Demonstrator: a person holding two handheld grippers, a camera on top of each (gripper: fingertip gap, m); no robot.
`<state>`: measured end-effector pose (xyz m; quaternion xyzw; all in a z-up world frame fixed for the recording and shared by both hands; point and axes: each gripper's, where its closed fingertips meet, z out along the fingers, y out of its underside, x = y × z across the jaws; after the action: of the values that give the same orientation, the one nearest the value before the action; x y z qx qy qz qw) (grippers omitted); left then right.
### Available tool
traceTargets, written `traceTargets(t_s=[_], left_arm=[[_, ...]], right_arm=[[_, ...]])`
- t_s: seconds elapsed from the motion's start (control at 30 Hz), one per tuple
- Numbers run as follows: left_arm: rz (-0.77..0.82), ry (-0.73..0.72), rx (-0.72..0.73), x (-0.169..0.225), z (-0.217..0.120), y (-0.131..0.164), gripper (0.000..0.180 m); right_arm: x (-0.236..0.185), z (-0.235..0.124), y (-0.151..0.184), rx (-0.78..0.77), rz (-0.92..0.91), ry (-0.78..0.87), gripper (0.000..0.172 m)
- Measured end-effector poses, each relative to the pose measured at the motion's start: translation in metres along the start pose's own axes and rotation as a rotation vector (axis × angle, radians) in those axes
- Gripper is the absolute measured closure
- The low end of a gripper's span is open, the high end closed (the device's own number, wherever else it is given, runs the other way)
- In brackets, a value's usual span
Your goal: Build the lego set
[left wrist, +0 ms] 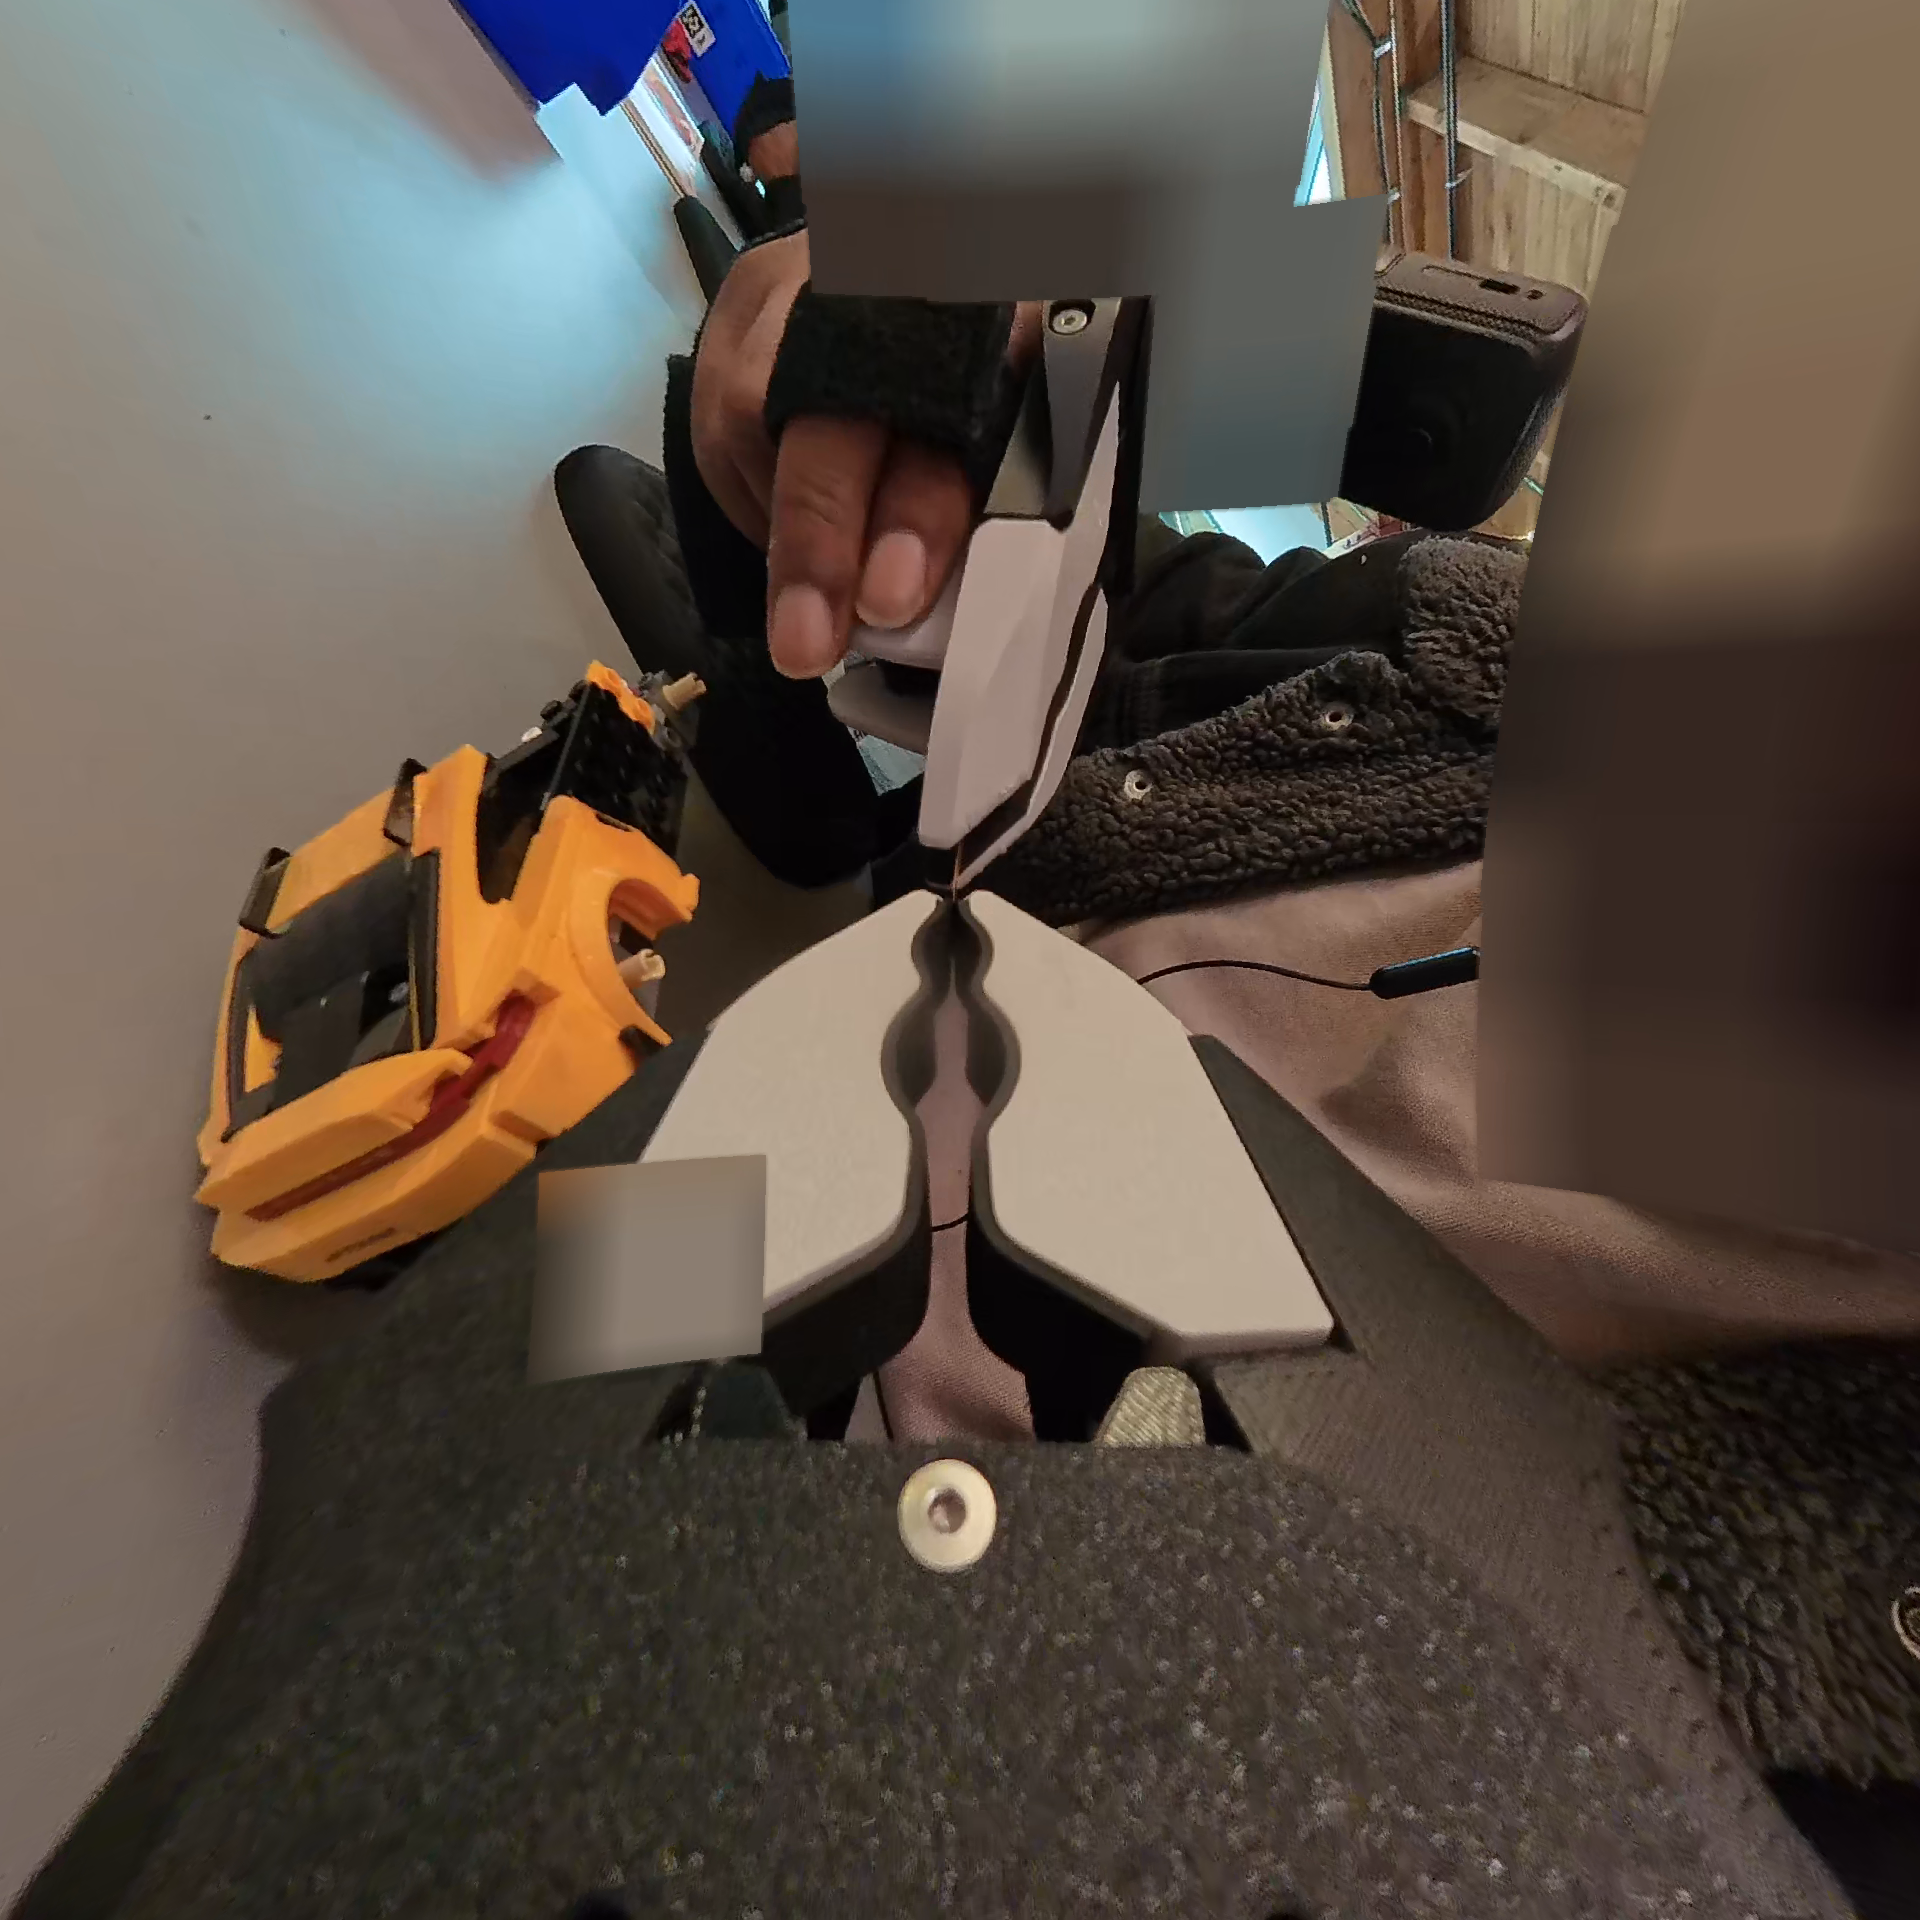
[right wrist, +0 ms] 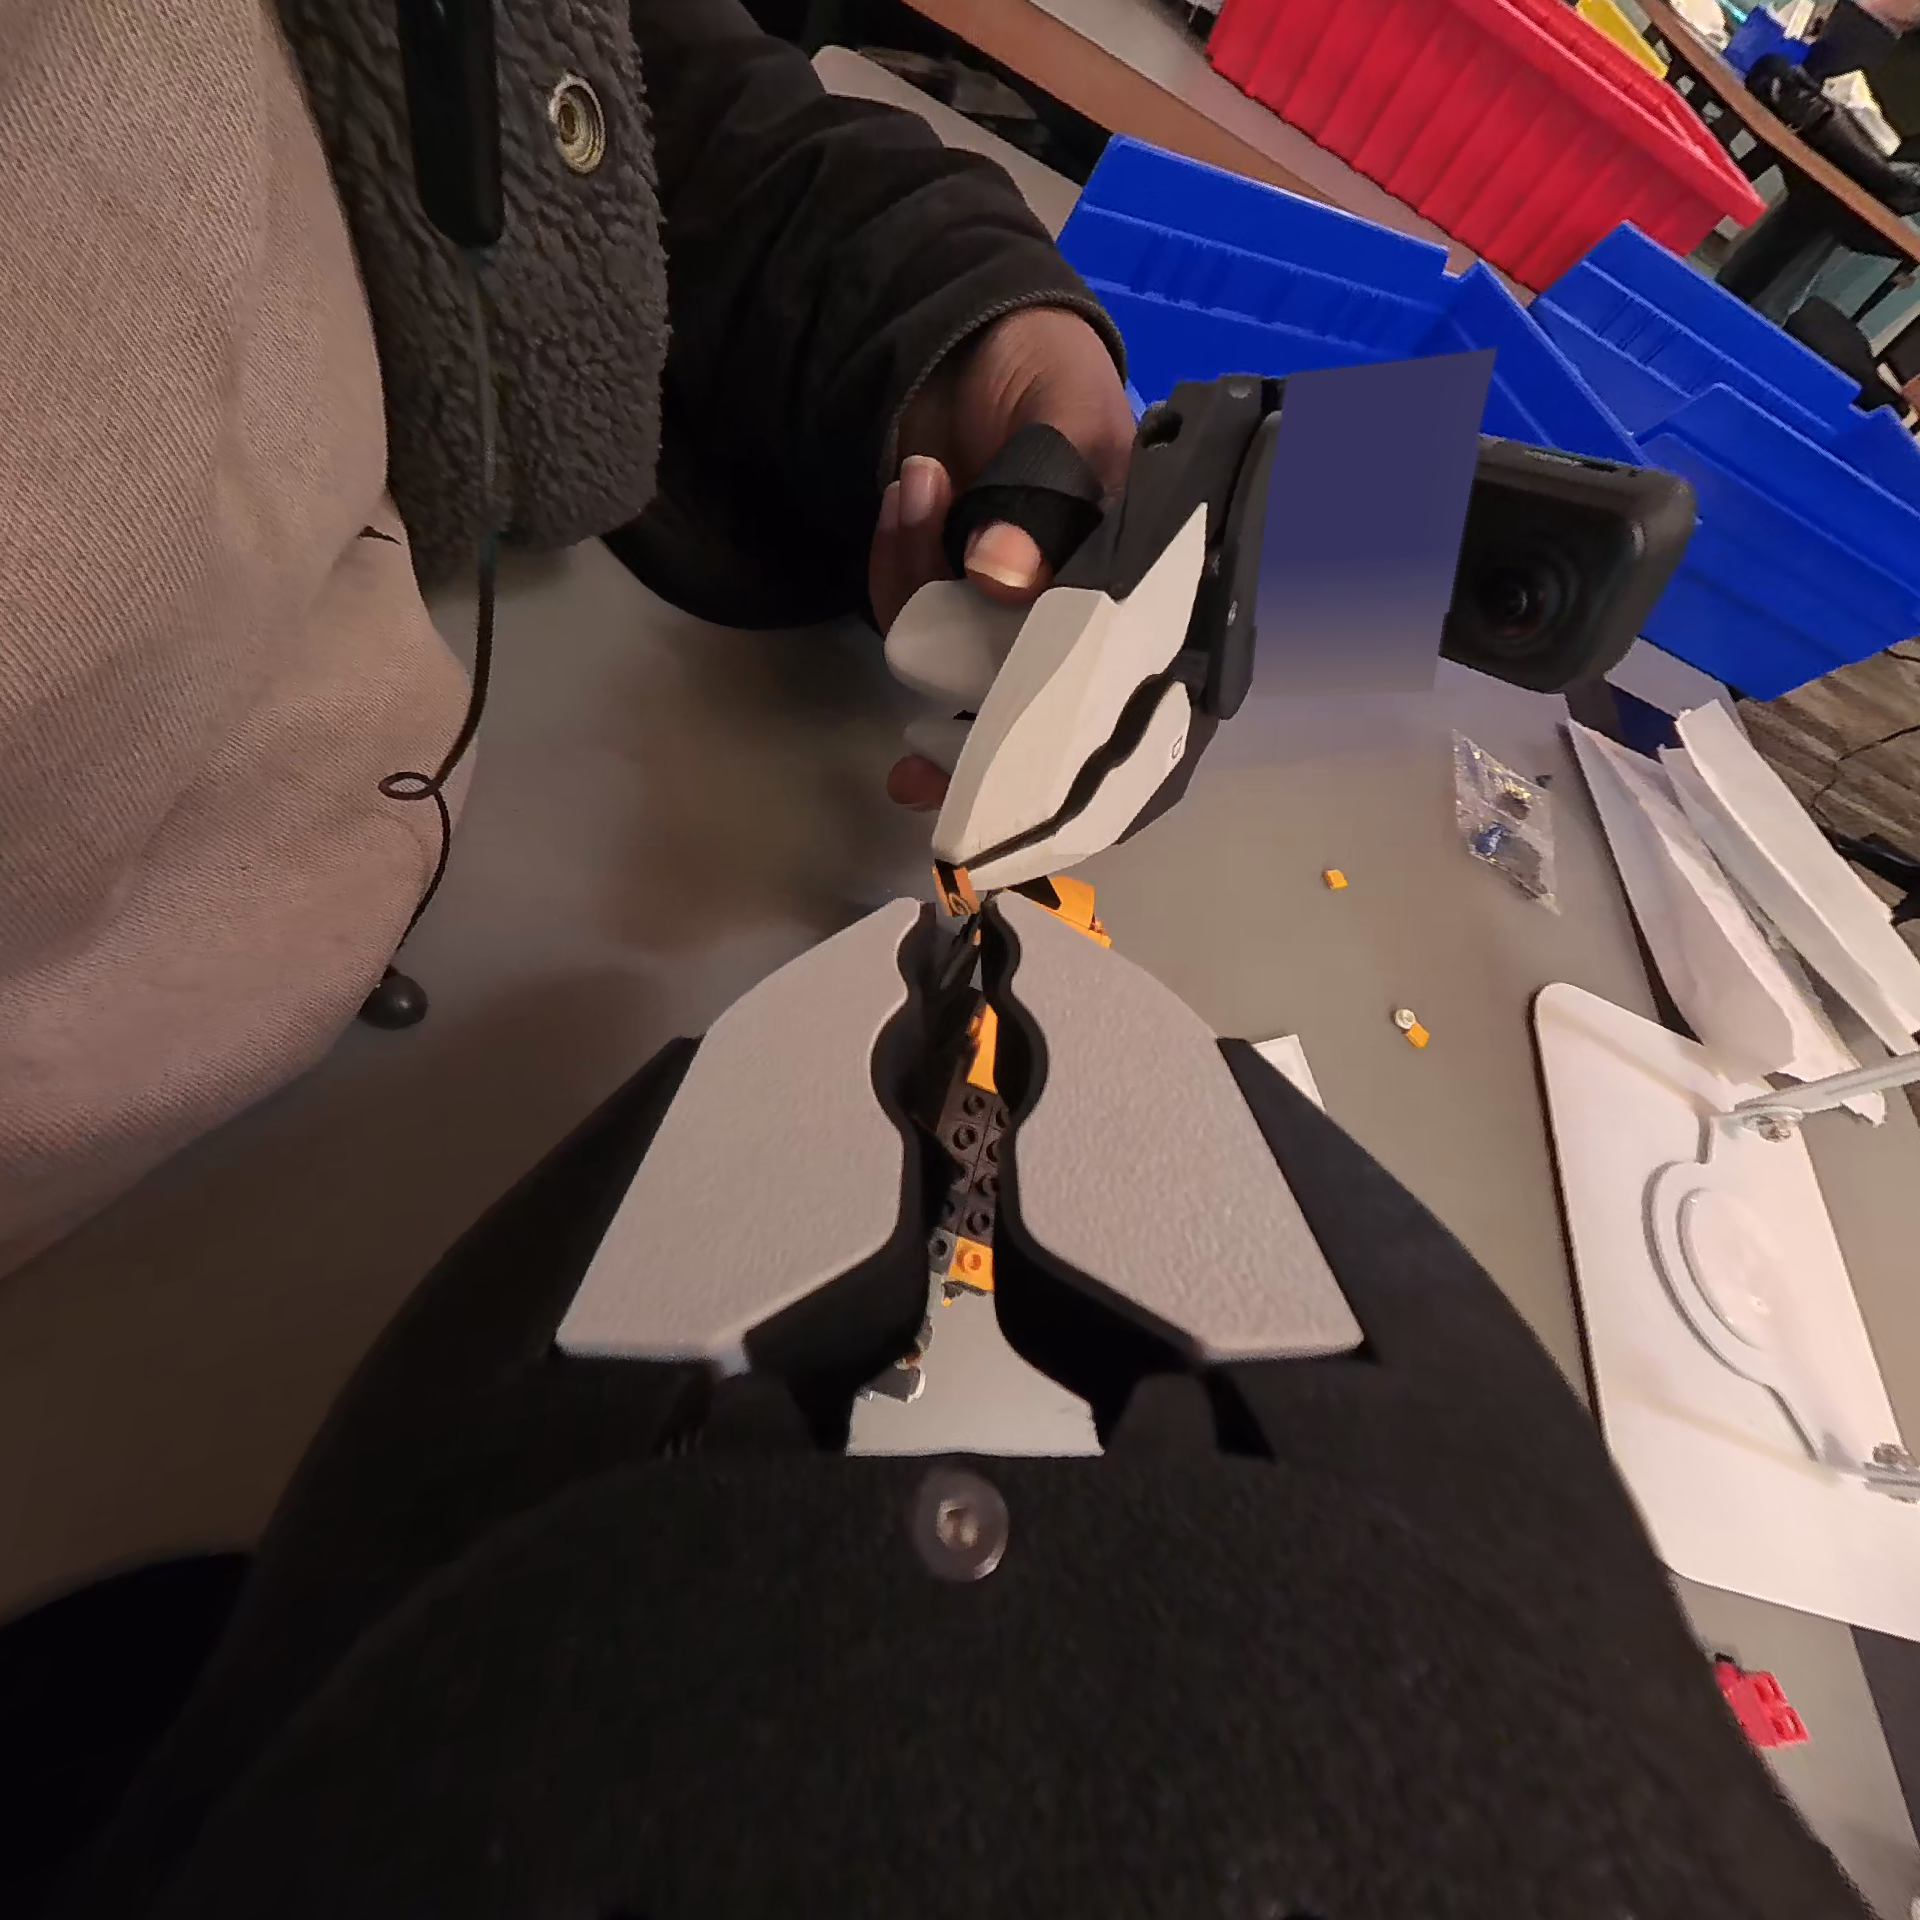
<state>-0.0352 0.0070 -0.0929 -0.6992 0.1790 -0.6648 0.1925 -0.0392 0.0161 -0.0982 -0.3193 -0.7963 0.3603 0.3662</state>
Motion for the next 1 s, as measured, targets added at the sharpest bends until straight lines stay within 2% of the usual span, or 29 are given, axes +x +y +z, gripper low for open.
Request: traceTargets(t_s=[0.27, 0.47, 0.5, 0.63, 0.8, 1.0], left_arm=[[-0.002, -0.003, -0.001, 0.000, 0.000, 0.000, 0.180], [0.023, -0.015, 0.008, 0.001, -0.002, -0.002, 0.180], [0.033, -0.025, 0.008, 0.001, -0.002, -0.002, 0.170], [0.082, -0.065, 0.004, 0.002, -0.004, -0.004, 0.163], [0.221, -0.197, -0.008, -0.001, -0.012, -0.007, 0.156], [0.158, -0.150, 0.018, -0.001, -0.012, -0.009, 0.159]], right_arm=[[0.000, 0.000, 0.001, 0.001, -0.002, -0.001, 0.166], [0.000, 0.000, 0.000, 0.042, 0.064, -0.002, 0.167], [0.000, 0.000, 0.000, 0.050, 0.079, -0.003, 0.167], [0.002, -0.001, 0.001, 0.076, 0.140, 0.001, 0.167], [0.007, -0.004, 0.004, 0.090, 0.212, 0.011, 0.169], [0.009, -0.002, 0.008, 0.049, 0.175, 0.039, 0.164]])
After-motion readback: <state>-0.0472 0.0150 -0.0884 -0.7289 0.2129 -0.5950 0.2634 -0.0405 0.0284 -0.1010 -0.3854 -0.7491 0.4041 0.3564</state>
